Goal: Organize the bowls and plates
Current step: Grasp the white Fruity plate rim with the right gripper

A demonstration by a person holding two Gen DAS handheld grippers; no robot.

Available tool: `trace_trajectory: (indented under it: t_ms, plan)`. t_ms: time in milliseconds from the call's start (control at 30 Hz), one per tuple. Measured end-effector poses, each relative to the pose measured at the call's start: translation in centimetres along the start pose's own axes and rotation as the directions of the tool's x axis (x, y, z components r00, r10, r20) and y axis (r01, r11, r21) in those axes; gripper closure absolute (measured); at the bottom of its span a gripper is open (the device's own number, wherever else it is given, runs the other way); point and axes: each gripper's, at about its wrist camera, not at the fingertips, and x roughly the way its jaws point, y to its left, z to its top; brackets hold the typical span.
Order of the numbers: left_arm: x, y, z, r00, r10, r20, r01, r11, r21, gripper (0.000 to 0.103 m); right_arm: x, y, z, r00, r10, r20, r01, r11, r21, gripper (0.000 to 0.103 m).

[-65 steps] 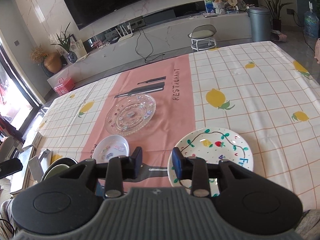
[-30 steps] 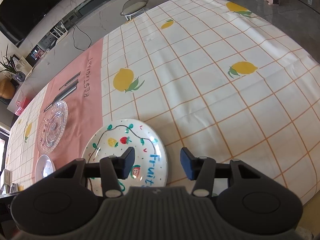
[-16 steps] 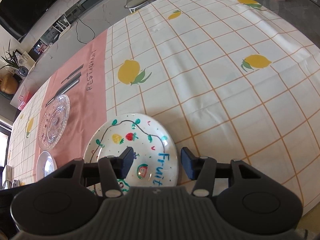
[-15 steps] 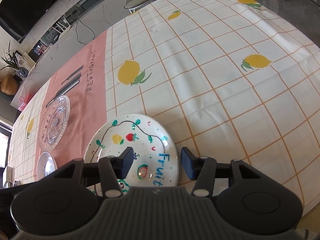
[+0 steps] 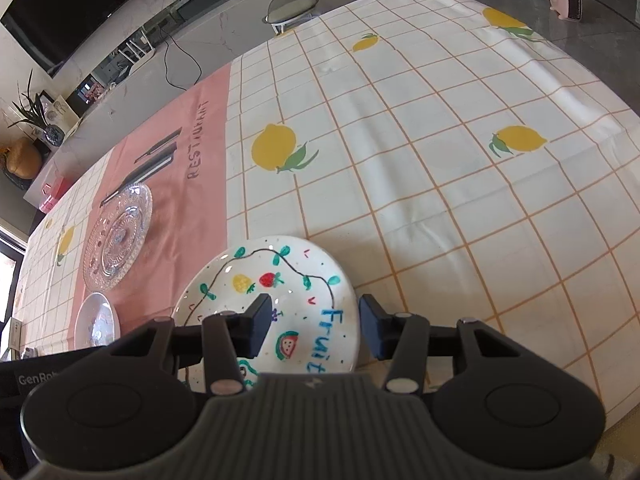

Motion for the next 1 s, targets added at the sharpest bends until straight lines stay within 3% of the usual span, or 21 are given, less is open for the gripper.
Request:
trace_trajectory:
  t_ms: [400,800,1000]
  plan:
    - [-2.0,-0.5,-1.0,0.999,0.039,0.015,-0.040,0.998,0.049,0.047,-1.5,0.4,-1.2,0.999,0.052,-0.014,-0.053,0.999,-0.009,0.054]
    - [-3.7,-1.6,-2.7,0.992,0.114,0.046,-0.119,0.983,0.138,0.047,-2.5,2.8,-3.2,0.999,-0.010,-0.039,0.004,0.989,-0.147,0.054]
    - [-2.7,-2.1,-3.4,0.988,0.155,0.018,-0.156,0.973,0.172,0.047,-1.8,3.0,-3.7,0.995,-0.066,-0.070,0.053,0.983,-0.175,0.057]
